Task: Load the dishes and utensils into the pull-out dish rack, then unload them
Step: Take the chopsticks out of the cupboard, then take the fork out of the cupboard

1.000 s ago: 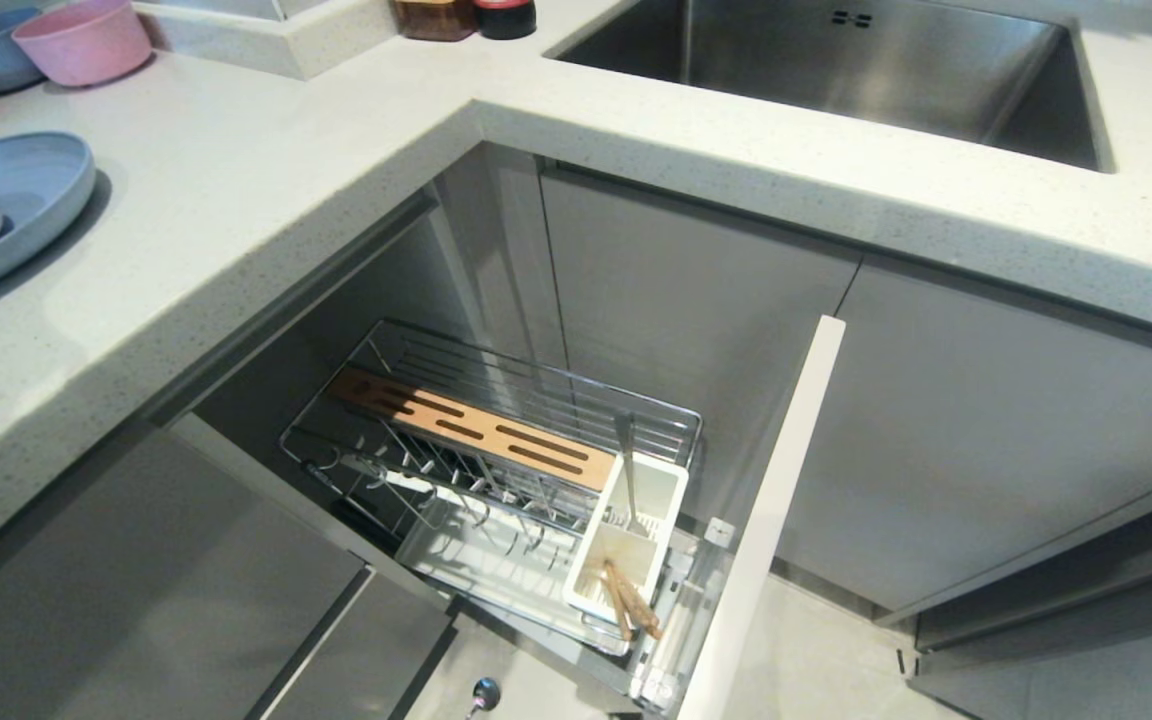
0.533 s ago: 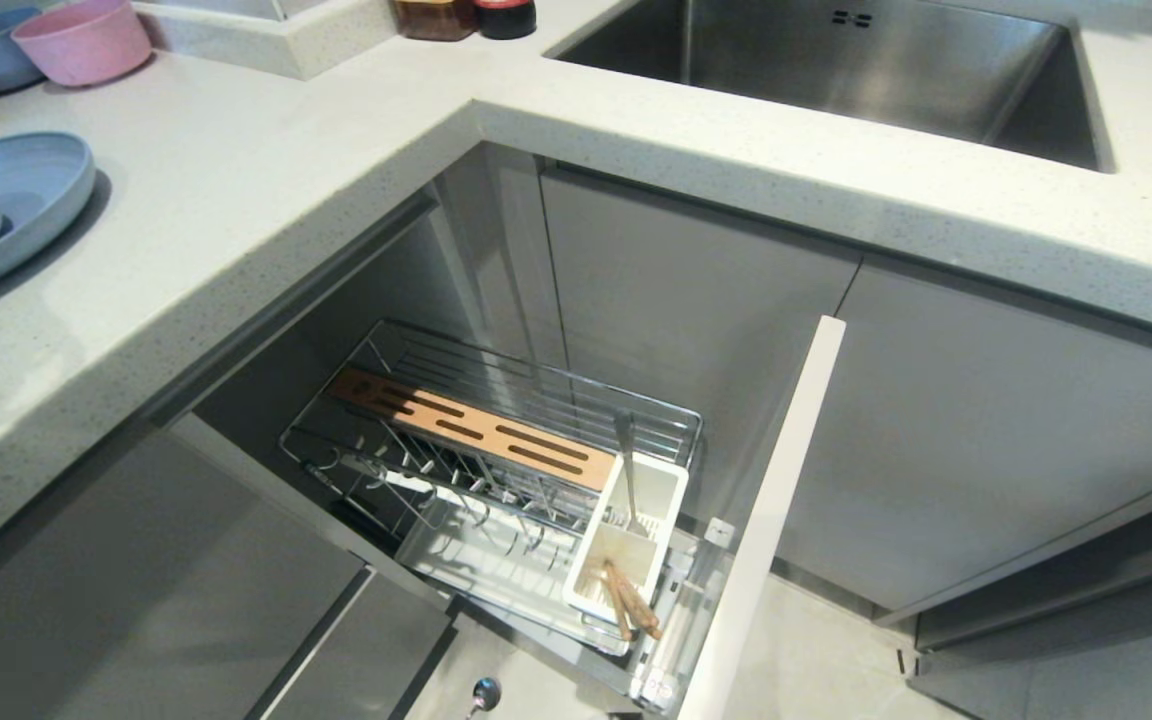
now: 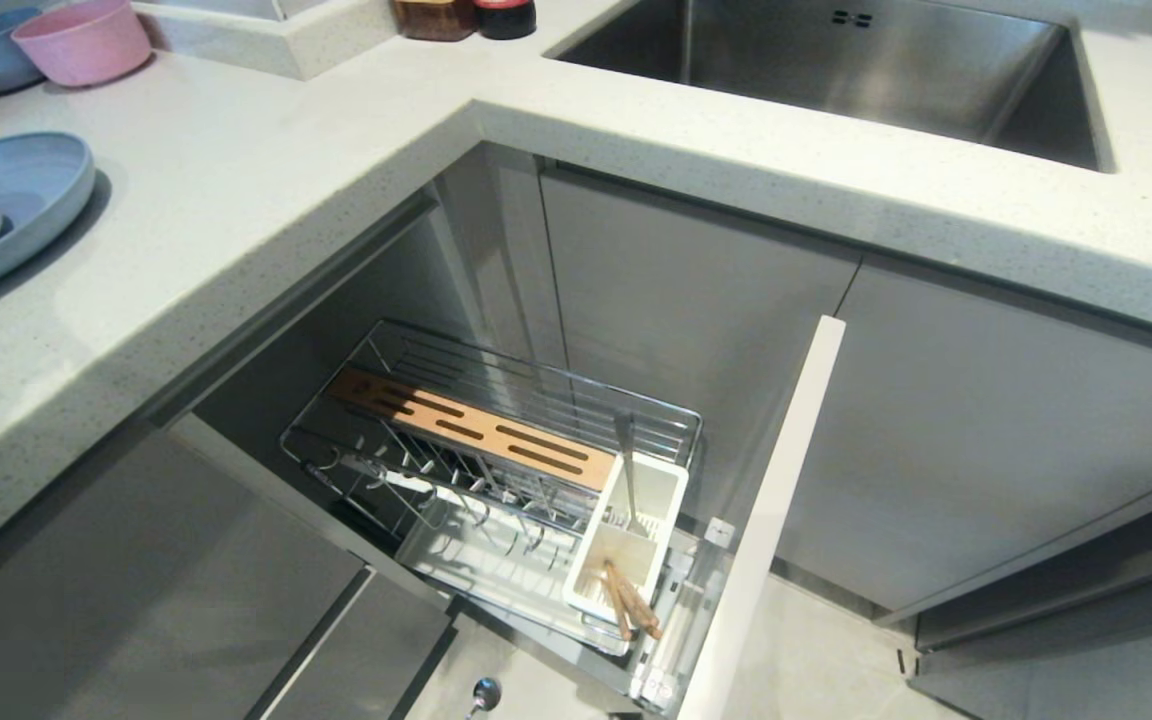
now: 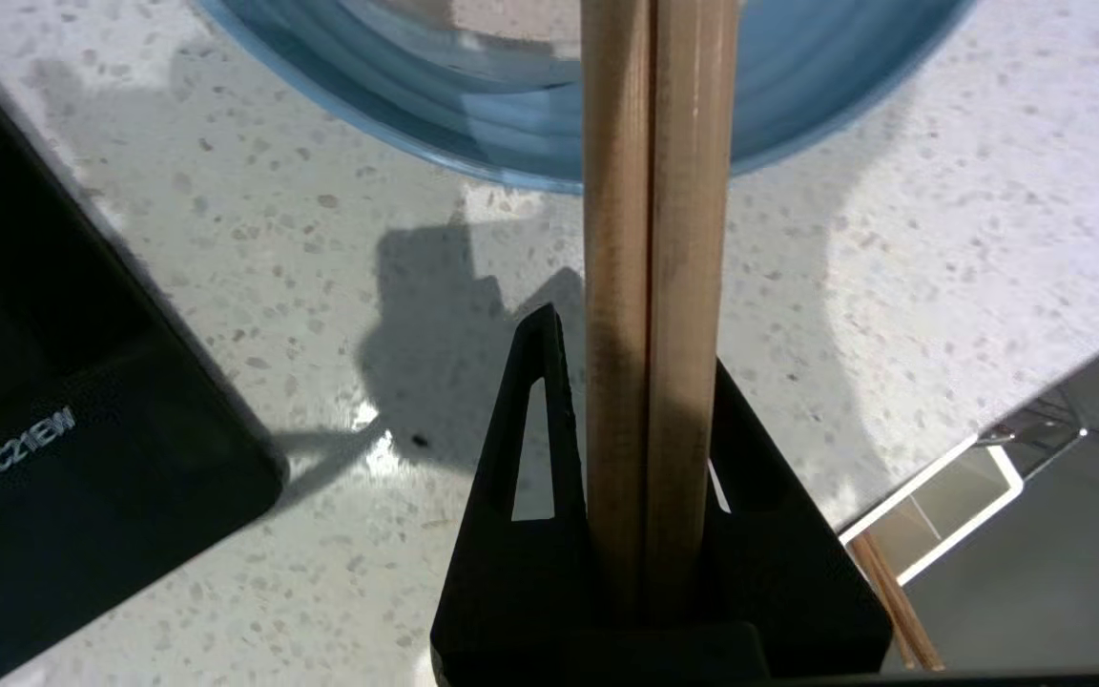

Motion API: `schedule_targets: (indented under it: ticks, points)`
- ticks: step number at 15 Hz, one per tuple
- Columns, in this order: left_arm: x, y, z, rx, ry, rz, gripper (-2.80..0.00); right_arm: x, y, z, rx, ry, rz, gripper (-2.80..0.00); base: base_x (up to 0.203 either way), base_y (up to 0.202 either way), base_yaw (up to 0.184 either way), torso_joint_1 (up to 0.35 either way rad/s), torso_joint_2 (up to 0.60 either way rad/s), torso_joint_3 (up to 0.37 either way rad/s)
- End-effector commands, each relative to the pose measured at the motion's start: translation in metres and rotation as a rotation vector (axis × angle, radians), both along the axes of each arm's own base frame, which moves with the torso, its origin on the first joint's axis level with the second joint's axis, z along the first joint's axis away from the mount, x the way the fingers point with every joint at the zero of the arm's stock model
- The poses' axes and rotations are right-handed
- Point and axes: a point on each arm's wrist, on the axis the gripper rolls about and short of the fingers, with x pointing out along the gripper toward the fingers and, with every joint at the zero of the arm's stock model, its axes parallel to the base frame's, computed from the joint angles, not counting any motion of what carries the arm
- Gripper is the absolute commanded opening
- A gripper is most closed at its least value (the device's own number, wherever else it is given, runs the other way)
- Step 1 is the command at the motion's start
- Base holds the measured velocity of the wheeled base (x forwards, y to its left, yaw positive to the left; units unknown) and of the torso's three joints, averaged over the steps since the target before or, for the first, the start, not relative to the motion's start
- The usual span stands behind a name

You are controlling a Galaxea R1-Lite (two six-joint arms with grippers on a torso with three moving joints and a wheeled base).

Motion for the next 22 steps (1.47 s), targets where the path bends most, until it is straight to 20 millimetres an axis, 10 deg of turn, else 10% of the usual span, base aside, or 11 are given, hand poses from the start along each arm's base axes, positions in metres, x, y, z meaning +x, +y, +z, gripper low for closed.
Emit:
schedule_targets:
  ticks: [1,22]
  points:
    - [-0.010,-0.002,0.003,0.004,-0.017,0.013,-2.80,0.000,0.000,0.000,0.000,0.002,0.000,-2.80,0.000,0.000,0.000,0.000,0.00,0.000]
    - [0.021,0.039,-0.021,-0.495,0.025,0.205,-2.80,0.000,0.000,0.000,0.000,0.001,0.000,-2.80,0.000,0.000,0.000,0.000,0.00,0.000]
